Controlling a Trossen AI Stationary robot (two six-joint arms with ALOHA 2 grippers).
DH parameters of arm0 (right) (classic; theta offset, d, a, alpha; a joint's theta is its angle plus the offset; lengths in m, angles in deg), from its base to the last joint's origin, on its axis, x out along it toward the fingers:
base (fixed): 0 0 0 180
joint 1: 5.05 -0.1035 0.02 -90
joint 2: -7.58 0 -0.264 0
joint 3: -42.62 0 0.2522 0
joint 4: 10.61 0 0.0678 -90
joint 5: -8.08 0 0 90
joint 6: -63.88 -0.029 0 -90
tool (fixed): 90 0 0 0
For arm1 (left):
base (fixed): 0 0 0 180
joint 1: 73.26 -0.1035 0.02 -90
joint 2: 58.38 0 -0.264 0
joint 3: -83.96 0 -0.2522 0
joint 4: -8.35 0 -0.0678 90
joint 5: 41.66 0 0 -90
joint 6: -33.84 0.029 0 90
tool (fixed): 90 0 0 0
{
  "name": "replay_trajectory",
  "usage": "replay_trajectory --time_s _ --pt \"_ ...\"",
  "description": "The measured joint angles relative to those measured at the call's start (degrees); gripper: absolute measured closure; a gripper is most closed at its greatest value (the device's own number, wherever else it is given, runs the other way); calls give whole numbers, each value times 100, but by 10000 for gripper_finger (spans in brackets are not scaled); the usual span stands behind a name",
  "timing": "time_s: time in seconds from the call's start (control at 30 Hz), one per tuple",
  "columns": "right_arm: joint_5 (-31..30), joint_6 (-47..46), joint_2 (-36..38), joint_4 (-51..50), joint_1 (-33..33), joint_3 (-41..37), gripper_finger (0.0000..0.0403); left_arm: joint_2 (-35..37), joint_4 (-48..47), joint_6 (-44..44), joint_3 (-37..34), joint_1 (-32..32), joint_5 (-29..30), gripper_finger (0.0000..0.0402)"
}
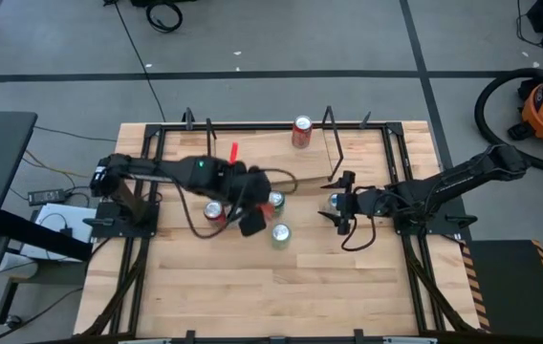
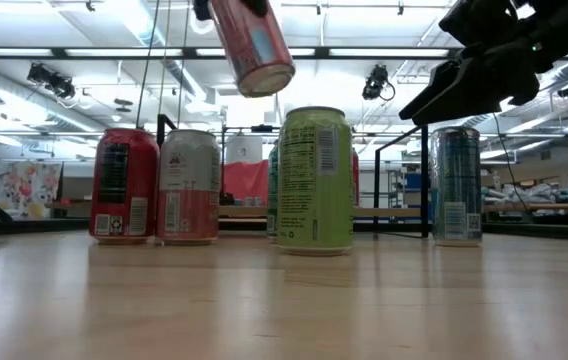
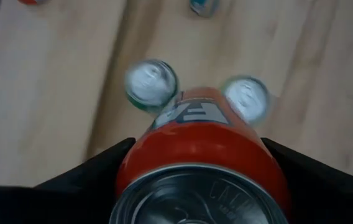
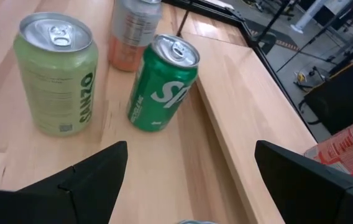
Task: Place canned beverage on shelf
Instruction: Put the red soda can on the shelf aligned with the red soda can
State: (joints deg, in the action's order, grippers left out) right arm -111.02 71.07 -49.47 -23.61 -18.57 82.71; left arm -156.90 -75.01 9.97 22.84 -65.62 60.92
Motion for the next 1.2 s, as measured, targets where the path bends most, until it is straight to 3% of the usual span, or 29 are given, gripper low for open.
replay_trajectory --time_s 0.37,0.57,0.97,1.2 --pt "-292 -254 167 -555 -26 0 39 0 772 1012 37 -886 -75 78" --pt "179 -247 574 -540 -126 0 39 -57 1121 1238 41 -1214 -371 78" --pt "-2 -303 1566 -458 -190 -360 39 -397 1320 1542 81 -1231 -499 79" --pt "1 -515 1907 -339 -190 -524 39 -977 1189 1645 619 -1258 -492 79"
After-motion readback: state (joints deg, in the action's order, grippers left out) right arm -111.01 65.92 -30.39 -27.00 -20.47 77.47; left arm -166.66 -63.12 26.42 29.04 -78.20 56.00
